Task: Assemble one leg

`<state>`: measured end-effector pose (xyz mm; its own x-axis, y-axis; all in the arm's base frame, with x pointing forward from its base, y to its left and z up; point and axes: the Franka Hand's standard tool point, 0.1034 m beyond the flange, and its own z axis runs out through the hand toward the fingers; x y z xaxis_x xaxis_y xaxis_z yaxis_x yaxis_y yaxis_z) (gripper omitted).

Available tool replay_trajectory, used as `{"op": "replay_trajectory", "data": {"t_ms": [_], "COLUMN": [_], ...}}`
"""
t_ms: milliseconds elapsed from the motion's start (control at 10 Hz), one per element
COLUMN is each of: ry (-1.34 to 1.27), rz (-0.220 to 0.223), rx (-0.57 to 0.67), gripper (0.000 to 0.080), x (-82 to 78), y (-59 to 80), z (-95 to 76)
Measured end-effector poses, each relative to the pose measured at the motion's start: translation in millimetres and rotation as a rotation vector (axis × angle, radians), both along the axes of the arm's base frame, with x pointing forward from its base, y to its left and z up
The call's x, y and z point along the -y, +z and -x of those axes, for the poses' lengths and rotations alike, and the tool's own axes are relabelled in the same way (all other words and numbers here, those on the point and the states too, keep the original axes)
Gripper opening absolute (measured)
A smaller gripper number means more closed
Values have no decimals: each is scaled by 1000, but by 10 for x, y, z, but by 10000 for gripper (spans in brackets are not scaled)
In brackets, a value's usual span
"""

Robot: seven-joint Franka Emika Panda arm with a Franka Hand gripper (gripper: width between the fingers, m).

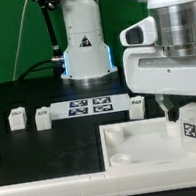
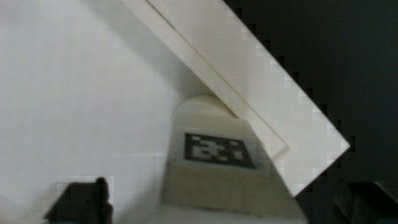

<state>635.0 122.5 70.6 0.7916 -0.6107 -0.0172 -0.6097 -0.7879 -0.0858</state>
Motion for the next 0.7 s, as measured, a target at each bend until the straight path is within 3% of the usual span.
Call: {"op": "replay_trajectory", "data": {"t_ms": [700], "ry": [692], "rz": [37], "rx": [56], "gripper": [649], "x": [-6], "y": [2], "z": [-3]}}
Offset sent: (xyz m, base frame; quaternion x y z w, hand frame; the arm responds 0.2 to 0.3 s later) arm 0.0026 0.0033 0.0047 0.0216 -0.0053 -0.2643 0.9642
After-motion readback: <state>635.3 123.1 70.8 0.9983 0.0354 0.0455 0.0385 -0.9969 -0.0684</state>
